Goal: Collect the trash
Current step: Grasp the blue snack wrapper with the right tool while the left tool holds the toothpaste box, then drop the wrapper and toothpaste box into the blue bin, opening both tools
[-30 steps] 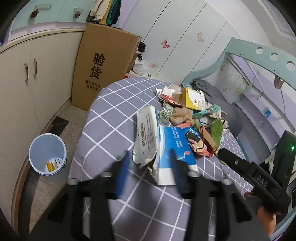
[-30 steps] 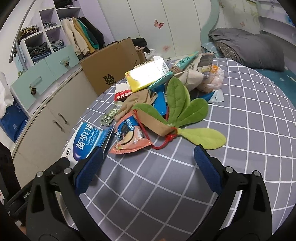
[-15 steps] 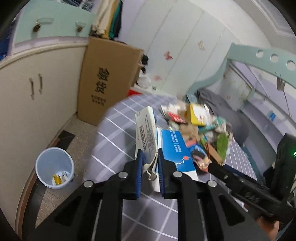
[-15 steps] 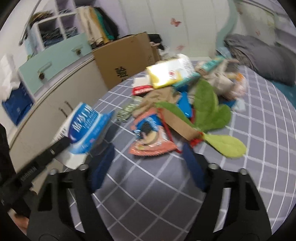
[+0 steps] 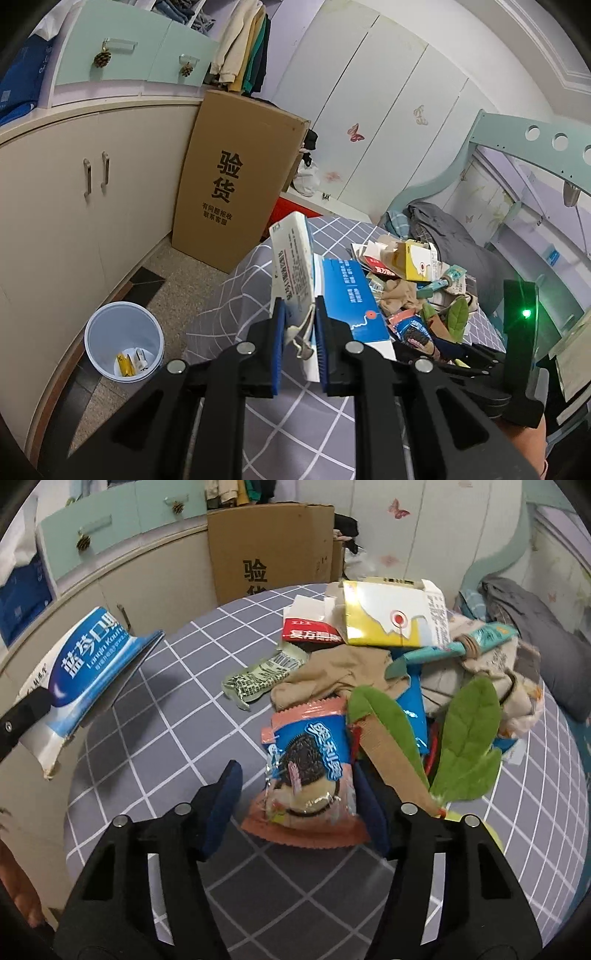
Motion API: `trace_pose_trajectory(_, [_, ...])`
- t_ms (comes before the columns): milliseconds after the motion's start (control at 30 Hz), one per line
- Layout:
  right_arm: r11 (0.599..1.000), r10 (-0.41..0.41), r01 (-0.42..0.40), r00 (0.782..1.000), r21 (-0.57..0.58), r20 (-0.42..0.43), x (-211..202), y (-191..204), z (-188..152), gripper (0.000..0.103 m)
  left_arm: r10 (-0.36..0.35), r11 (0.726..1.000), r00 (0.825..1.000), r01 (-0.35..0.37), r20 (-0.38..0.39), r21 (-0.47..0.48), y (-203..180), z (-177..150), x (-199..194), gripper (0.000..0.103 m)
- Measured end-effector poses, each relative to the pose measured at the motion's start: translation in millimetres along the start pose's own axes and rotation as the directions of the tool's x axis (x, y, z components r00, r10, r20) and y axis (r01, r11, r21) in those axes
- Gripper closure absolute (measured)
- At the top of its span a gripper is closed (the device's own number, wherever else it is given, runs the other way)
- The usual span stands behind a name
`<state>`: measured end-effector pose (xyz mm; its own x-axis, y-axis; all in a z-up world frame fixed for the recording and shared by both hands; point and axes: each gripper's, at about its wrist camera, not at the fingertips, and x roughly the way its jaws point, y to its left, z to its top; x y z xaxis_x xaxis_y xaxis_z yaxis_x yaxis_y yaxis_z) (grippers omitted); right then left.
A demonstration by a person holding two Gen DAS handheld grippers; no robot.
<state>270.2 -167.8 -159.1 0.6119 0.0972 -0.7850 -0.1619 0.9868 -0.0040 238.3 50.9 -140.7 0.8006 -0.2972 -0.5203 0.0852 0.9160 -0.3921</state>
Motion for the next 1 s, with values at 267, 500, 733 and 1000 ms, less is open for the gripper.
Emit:
trace_pose_trajectory(267, [0.999,0.037,-0.038,0.999,0.018,0.022,-5,7,-4,0.063,-0.014,1.0,1.0,0.015,0.015,-0.019,15,4,-9,0.089])
trace_pose_trajectory(500, [0.995,0.097,-0.096,0.994,-0.021,0.053,-16,46,-1,0.066,0.006,0.998,1.0,-0.005,0.03,-0.056,45,9,-17,0.089])
trace_pose_trajectory(733, [0.97,0.238,-0.233,0.966,-0.063,0.096,-16,111,28,0.066,0.101,0.987,0.994,-0.094,0.048,-0.129,108,20,-26,0.089])
trace_pose_trajectory(1000, [0.916,0.397,-0.393,0.916,-0.079,0.047,31,211,65,0.066,0.286,0.941,0.957,-0.273,0.041,-0.199,197,30,-36,0.089])
